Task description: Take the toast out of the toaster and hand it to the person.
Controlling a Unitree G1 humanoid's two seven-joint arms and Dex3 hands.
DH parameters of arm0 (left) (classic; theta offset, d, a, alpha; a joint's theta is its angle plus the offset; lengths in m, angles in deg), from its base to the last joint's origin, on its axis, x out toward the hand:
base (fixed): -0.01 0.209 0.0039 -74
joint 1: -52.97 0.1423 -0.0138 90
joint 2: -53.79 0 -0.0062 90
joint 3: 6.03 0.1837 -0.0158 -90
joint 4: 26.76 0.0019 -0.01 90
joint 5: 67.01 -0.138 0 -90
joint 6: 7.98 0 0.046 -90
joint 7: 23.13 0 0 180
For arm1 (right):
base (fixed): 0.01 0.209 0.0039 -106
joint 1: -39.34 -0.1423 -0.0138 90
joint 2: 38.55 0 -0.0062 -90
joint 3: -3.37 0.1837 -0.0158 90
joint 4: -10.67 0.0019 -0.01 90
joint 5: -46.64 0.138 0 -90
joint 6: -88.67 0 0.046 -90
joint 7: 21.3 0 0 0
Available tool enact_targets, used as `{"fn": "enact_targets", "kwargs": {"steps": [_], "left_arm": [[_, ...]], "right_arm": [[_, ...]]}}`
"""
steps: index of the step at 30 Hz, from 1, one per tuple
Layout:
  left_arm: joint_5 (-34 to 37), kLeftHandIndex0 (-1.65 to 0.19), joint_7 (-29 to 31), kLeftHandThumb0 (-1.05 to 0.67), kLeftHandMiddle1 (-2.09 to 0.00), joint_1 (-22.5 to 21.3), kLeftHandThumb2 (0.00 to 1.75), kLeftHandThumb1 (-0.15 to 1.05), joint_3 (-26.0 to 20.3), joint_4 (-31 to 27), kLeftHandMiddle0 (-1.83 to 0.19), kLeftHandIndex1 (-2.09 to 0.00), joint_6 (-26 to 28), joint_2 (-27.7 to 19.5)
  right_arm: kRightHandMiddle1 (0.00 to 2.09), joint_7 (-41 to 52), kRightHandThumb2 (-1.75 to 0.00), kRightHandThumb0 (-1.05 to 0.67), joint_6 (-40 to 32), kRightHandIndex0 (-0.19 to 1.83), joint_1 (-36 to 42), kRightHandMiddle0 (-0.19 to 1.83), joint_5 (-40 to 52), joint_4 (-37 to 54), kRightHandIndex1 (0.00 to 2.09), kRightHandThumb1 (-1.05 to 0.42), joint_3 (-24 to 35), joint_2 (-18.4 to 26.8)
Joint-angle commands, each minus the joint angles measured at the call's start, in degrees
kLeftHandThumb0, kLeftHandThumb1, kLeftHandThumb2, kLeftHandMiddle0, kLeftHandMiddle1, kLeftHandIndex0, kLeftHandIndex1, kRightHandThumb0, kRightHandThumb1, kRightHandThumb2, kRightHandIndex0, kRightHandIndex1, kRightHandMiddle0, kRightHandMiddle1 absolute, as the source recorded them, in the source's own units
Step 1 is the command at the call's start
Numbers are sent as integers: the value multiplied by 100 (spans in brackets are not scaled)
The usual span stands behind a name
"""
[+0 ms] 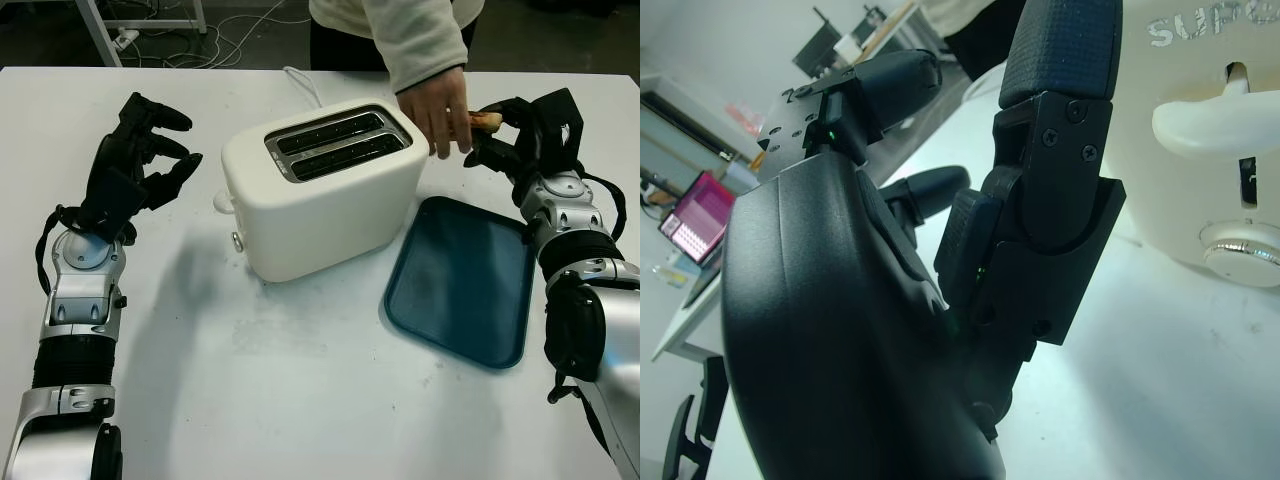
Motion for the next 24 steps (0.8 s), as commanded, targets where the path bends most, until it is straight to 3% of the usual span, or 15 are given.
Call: {"fn": "enact_targets", "kwargs": {"steps": [1, 13, 19, 22, 24], "left_arm": [[57, 0, 11, -105, -170, -12, 19, 92, -26, -42, 0, -162, 10, -42], [72, 0, 34, -105, -168, 10, 19, 92, -28, -22, 0, -160, -21, -38], [60, 0, 60, -105, -168, -61, 19, 92, -11, 125, 0, -160, -77, -58], [12, 0, -2, -105, -170, -31, 20, 92, -6, 32, 0, -163, 1, -51], [6, 0, -17, -105, -171, -10, 20, 92, -10, -3, 0, -164, 16, -56]], "right_arm": [[175, 31, -52, -19, 33, 76, -106, 41, 56, 96, 175, -92, 19, 41], [175, -305, -50, -20, -16, 87, -91, 55, 40, 512, 175, -92, -35, -86], [175, -842, -45, -21, 451, 86, 70, 52, -461, 759, 175, -92, -512, -118], [175, -960, -37, -33, 754, 84, 190, 52, -523, 872, 175, -92, -577, -128], [172, -809, -46, -36, 803, 79, 230, 46, -381, 928, 175, -92, -484, -139]]}}
